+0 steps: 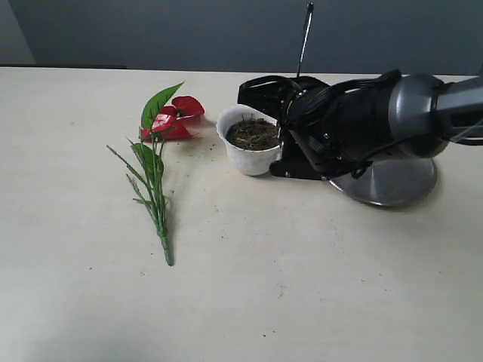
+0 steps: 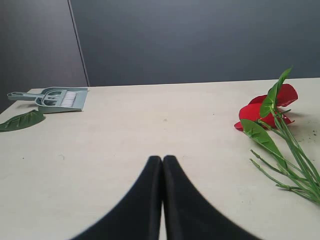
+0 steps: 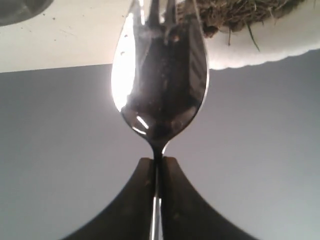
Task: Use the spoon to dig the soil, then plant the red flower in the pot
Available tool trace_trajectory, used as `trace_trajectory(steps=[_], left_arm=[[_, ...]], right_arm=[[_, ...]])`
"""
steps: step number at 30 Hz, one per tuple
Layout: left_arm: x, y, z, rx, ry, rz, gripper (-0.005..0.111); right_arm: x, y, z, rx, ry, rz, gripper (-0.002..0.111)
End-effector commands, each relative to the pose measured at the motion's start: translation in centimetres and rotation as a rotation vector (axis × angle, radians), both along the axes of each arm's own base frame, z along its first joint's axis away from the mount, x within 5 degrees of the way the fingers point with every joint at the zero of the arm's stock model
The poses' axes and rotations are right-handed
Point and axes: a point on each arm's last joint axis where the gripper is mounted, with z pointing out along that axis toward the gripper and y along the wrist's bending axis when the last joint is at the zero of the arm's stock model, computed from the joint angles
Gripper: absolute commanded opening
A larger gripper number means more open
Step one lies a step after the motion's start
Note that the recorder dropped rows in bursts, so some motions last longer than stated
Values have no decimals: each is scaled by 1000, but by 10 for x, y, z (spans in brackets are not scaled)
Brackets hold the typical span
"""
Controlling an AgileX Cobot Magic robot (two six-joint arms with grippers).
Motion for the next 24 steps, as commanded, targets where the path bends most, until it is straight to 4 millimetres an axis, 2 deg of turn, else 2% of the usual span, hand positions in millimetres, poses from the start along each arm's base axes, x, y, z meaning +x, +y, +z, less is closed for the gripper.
trace_trajectory(steps=[1,5,9,16,24], left_arm=[[0,0,-2,-4,1,1,0],[0,0,-2,-4,1,1,0],[0,0,-2,-4,1,1,0],[0,0,-2,-4,1,1,0],[0,0,-2,-4,1,1,0]], right_arm=[[10,11,22,33,-68,7,-1],[16,22,37,40,-97,58,-1],[24,36,38,61,-97,91,-1],[35,49,23,30,-91,103,-1],[44,51,8,-25,-84,105,-1]])
